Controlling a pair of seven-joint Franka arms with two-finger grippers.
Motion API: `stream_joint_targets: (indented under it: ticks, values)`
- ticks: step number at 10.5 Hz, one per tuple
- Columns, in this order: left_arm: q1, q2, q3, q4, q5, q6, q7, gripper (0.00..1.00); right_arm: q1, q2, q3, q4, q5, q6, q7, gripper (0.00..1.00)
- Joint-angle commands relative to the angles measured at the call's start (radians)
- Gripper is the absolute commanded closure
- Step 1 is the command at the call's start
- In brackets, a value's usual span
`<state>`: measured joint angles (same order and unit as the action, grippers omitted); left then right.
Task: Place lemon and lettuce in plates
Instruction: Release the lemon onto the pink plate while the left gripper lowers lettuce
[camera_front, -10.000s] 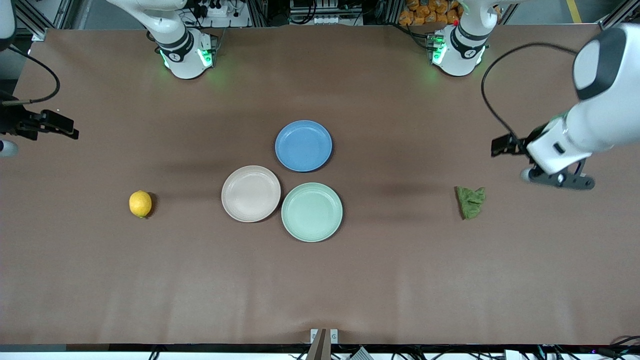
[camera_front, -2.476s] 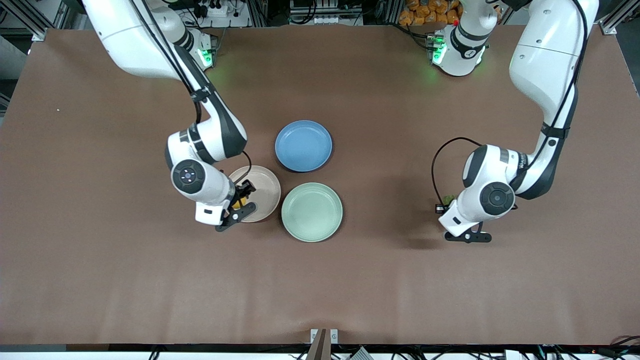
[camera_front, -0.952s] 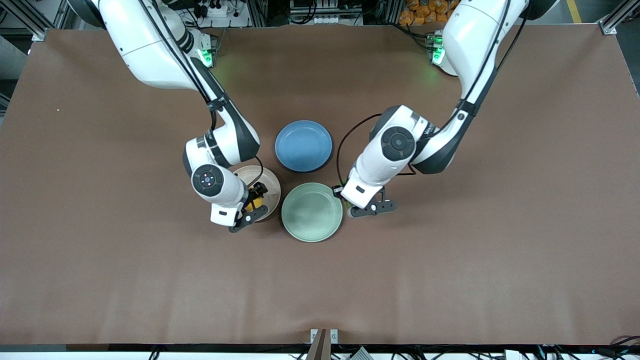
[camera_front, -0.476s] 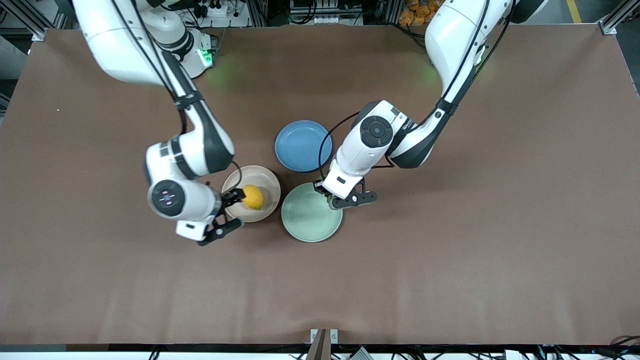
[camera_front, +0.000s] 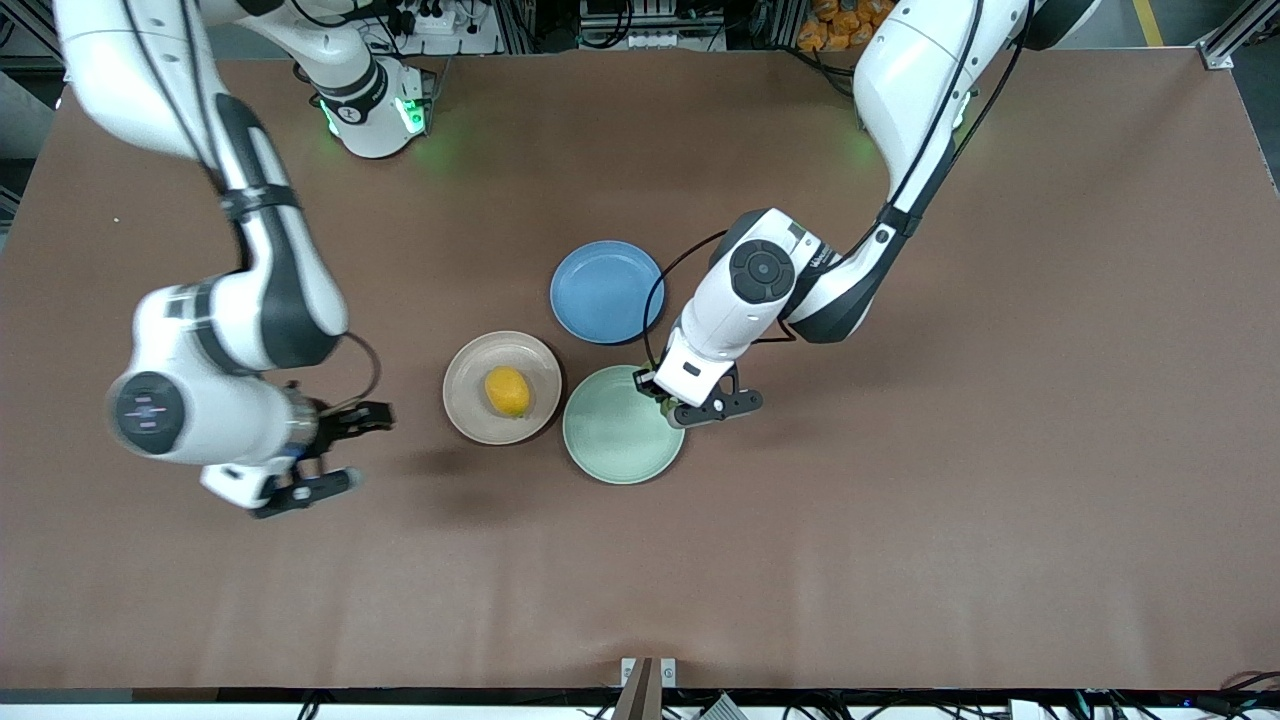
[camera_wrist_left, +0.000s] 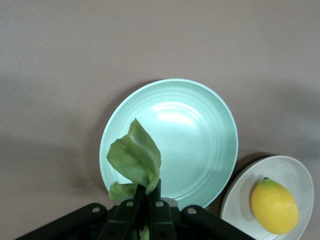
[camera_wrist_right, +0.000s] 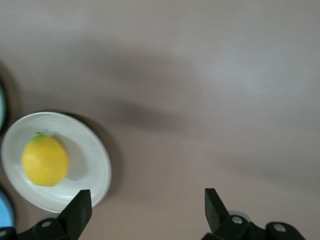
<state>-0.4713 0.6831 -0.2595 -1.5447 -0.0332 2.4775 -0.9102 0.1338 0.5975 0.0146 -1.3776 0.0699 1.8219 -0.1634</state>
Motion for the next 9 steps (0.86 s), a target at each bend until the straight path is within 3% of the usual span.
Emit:
stream_joint_targets:
  ticks: [1, 2, 3, 4, 6, 9]
  values:
    - [-0.013, 0.024, 0.005, 0.017, -0.02, 0.072, -0.053, 1.0, -0.114, -0.033, 0.013, -0.006, 0.002, -0.015, -0.01, 0.0]
    - [-0.021, 0.024, 0.006, 0.017, -0.019, 0.075, -0.073, 0.96, -0.137, -0.056, 0.011, -0.008, -0.002, -0.015, -0.033, 0.0]
    - [-0.029, 0.023, 0.009, 0.018, -0.008, 0.084, -0.108, 0.06, -0.163, -0.065, 0.01, -0.005, -0.016, -0.012, -0.044, 0.0]
    - [-0.035, 0.016, 0.02, 0.017, 0.005, 0.113, -0.113, 0.0, -0.186, -0.074, 0.01, -0.004, -0.025, -0.012, -0.042, 0.0]
    - [-0.024, 0.012, 0.026, 0.02, 0.004, 0.113, -0.142, 0.0, -0.21, -0.108, 0.004, -0.006, -0.033, -0.015, -0.036, 0.0]
    - [-0.018, -0.016, 0.089, 0.025, 0.009, 0.112, -0.165, 0.0, -0.252, -0.174, 0.002, -0.008, -0.038, -0.024, -0.036, 0.0]
